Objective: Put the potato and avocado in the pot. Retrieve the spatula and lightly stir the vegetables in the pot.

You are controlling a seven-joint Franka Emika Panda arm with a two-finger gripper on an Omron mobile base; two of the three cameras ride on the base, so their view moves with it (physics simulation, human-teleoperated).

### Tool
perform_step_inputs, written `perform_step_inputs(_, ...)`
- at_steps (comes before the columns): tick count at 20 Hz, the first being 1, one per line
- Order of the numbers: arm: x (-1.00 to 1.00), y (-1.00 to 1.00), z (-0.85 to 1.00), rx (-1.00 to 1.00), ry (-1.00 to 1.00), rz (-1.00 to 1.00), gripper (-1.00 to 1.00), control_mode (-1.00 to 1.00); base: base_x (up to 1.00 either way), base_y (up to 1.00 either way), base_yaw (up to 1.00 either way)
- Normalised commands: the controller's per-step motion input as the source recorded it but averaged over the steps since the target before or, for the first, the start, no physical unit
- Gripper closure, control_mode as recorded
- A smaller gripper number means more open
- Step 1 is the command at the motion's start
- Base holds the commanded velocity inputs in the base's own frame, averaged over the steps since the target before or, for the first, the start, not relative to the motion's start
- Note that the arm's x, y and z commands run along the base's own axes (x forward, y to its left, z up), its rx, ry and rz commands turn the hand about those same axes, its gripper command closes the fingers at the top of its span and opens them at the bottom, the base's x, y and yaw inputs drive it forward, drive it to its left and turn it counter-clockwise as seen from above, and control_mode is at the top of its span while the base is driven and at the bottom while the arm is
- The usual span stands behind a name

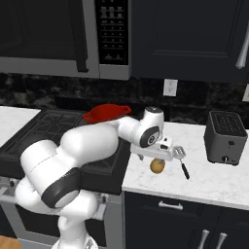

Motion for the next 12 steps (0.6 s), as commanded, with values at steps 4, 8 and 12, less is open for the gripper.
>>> perform_step_inputs(4, 0.19, -0.06, -0.27, 0.00, 0.02, -0.01, -1.00, -1.00, 0.00, 0.00, 0.00)
perform_step_inputs(8, 0.13, -0.09, -0.23, 0.01, 0.01, 0.00, -1.00, -1.00, 0.00, 0.00, 0.00)
perform_step_inputs(12, 0.16, -0.10, -0.22, 0.03, 0.00, 0.00, -1.00, -1.00, 0.00, 0.00, 0.00)
